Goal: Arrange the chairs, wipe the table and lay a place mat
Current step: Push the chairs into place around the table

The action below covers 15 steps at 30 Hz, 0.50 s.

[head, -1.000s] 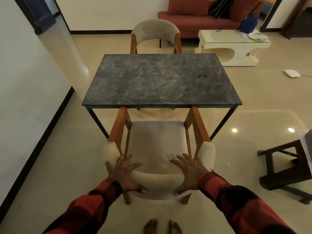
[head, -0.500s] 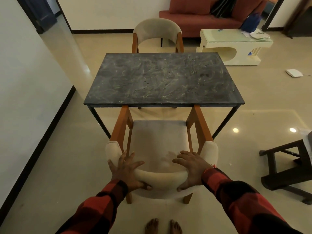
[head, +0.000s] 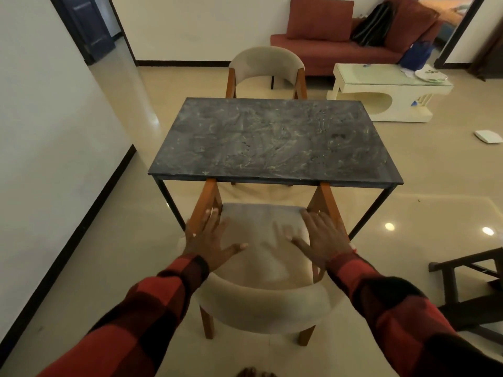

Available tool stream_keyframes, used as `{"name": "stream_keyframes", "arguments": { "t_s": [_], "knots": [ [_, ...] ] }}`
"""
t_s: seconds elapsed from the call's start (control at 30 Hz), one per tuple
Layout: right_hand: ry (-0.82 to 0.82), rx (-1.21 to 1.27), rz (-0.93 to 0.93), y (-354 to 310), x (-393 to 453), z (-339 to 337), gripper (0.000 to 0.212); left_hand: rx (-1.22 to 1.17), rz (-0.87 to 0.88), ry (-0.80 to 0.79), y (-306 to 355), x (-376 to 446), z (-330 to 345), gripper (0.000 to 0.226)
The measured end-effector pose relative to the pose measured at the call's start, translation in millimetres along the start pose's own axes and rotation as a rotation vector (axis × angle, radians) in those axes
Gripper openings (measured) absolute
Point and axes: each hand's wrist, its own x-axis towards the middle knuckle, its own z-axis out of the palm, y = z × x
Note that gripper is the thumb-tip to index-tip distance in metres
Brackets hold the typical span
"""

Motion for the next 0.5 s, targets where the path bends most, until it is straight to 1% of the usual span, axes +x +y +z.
{"name": "stream_keyframes", "arguments": {
  "t_s": [0.03, 0.1, 0.2, 0.27, 0.37, 0.43, 0.5],
  "knots": [
    [0.07, -0.01, 0.029, -3, 14, -12, 0.096, 0.017, 0.03, 0.105, 0, 11, -10, 0.104],
    [0.166, -0.05, 0.036, -14, 40, -37, 0.092, 0.064, 0.048, 0.252, 0, 29, -35, 0.095],
    [0.298, -0.083, -0.018, -43, 78, -80, 0.084, 0.082, 0.02, 0.487, -14, 43, -82, 0.083],
    [0.398, -0.066, -0.057, -70, 100, -107, 0.081, 0.062, 0.019, 0.621, -36, 45, -113, 0.081],
    [0.499, -0.05, -0.127, -124, 128, -135, 0.079, 0.098, -0.047, 0.665, -76, 42, -153, 0.084],
    [0.514, -0.046, -0.165, -162, 142, -147, 0.08, 0.103, -0.1, 0.692, -100, 38, -175, 0.084],
    [0.512, -0.045, -0.208, -203, 155, -155, 0.081, 0.108, -0.121, 0.753, -129, 35, -190, 0.081]
  ]
}}
